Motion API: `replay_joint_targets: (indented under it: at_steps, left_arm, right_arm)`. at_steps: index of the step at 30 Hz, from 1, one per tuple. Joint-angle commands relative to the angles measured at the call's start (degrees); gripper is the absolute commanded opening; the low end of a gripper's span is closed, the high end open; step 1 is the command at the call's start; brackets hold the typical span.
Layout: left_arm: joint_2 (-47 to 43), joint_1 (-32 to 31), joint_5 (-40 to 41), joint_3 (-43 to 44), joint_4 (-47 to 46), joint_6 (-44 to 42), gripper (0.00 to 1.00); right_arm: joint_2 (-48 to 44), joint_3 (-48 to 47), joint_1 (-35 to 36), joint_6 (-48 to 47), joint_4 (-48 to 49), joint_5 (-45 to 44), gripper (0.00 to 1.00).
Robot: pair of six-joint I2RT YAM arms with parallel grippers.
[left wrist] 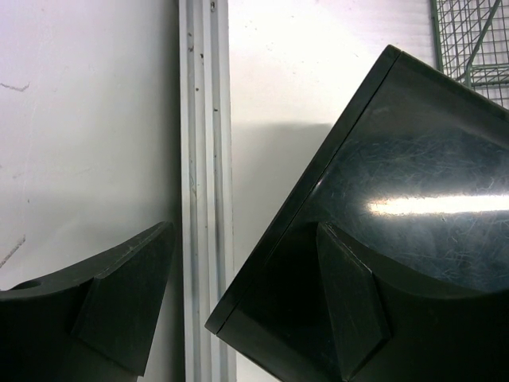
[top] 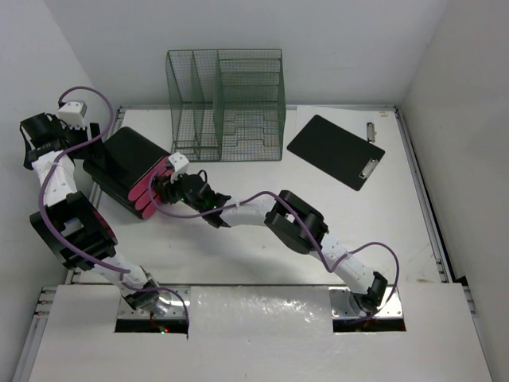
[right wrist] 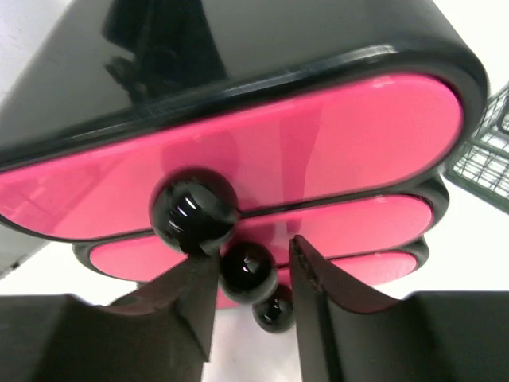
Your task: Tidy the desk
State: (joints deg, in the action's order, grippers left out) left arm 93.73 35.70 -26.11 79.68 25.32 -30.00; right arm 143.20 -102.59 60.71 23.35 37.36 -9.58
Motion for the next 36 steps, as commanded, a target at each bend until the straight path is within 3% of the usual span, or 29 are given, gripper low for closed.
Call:
replay_joint_targets:
  at_steps: [1, 5, 11, 24, 31, 33, 36]
  left_arm:
    - [0.2, -0.2, 1.3, -2.2, 4.8, -2.3, 0.7]
    - [0.0, -0.1, 1.4, -2.4, 4.7, -2.3, 0.7]
    - [0.4, -0.2, 1.4, -1.9, 4.6, -1.8, 0.7]
    - [0.0, -0.1, 2.6, -2.4, 5.2, -2.8, 0.7]
    - [0.0, -0.2, 2.6, -2.6, 5.7, -3.2, 0.7]
    - [0.0, -0.2, 2.6, -2.9, 5.7, -3.4, 0.7]
    - [0.3, -0.1, 2.6, -3.0, 5.5, -3.4, 0.7]
  right_arm:
    - [-4.8, 6.3, -0.6, -0.3, 5.2, -2.3, 0.42]
    - [-9.0, 15.1, -0.5, 1.3, 10.6, -3.1, 0.49]
    - [-8.0, 16.6, -0.5, 2.0, 10.0, -0.3, 0.55]
    - [2.1, -1.8, -0.5, 0.3, 2.3, -1.2, 0.5]
    - [1.3, -1.4, -0.5, -0.9, 2.4, -1.2, 0.5]
    - [-0.5, 3.0, -0.5, -1.6, 4.3, -1.1, 0.53]
    - [-4.1, 8.3, -0.5, -2.1, 6.9, -0.2, 0.68]
